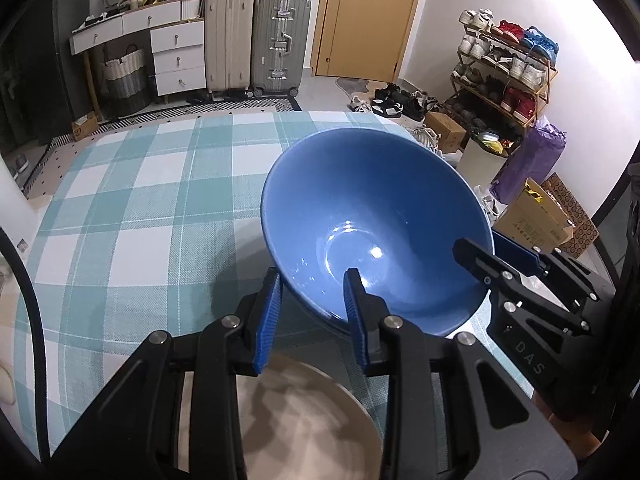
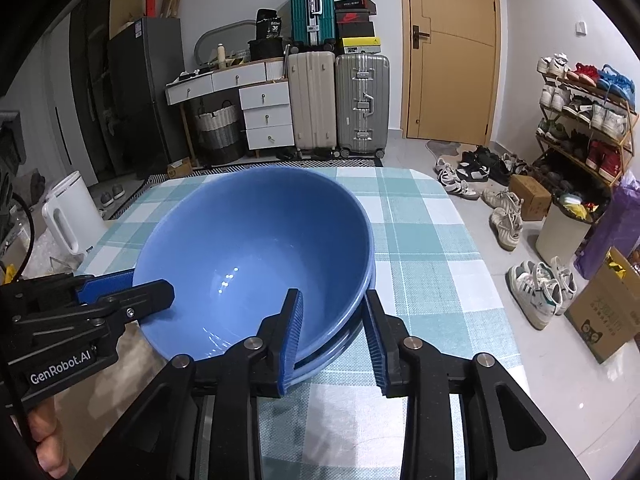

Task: Organize plates and bowls
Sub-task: 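Lower the blue bowl into the nested bowls with both tools, then regrip the rim of the three nested blue bowls with both tools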

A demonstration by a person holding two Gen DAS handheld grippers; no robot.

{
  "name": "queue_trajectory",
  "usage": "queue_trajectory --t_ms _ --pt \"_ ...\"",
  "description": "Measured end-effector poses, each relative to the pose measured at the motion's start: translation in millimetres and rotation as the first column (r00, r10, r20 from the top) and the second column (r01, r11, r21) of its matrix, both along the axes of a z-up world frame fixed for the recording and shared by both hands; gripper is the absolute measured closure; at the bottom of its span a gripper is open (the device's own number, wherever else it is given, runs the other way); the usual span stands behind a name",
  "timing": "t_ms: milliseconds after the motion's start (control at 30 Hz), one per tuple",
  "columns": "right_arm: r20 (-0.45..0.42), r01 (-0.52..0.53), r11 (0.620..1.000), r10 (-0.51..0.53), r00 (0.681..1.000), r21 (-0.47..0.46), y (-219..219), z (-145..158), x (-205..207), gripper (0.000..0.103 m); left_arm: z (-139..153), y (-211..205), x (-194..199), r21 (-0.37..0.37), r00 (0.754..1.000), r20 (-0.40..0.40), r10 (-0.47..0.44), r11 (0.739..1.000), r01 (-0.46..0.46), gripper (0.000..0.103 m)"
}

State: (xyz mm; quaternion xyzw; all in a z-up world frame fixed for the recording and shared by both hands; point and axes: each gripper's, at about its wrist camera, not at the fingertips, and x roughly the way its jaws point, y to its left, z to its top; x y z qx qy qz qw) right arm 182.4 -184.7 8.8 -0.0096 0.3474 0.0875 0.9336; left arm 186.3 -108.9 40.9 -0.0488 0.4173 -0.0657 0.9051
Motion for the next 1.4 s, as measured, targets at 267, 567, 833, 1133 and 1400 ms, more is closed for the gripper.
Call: queue_trajectory --t_ms 267,567,833,1133,1400 --pt "-0.038 -0.016 0.999 0.018 0.999 0.043 -5.5 -7.4 4.1 0.061 -8.6 10.1 5.1 -0.033 1.000 -0.024 0.003 0.999 -0.004 0.065" --pt "-0.073 -0.031 0.996 0.038 0.997 0.087 -10.7 -11.2 7.6 0.046 -17.0 29.5 14.2 -0.059 0.999 -0.045 0.016 0.998 -0.019 0.039" --pt "-0.082 -0.014 0.975 0.032 0.996 0.220 -36.0 -9.8 16.1 0.018 -23.3 43.8 27.3 -0.084 0.996 -0.089 0.028 0.996 -0.036 0.019" --pt "-0.141 0.032 0.974 0.000 0.990 0.225 -57.3 -14.8 49.5 0.001 -31.6 56.9 49.3 -0.168 0.991 -0.112 0.076 0.981 -0.095 0.001" --pt "-0.161 -0.018 0.959 0.066 0.985 0.283 -51.3 -27.1 61.6 0.001 -40.4 51.3 57.6 -0.179 0.986 -0.132 0.102 0.976 -0.125 0.001"
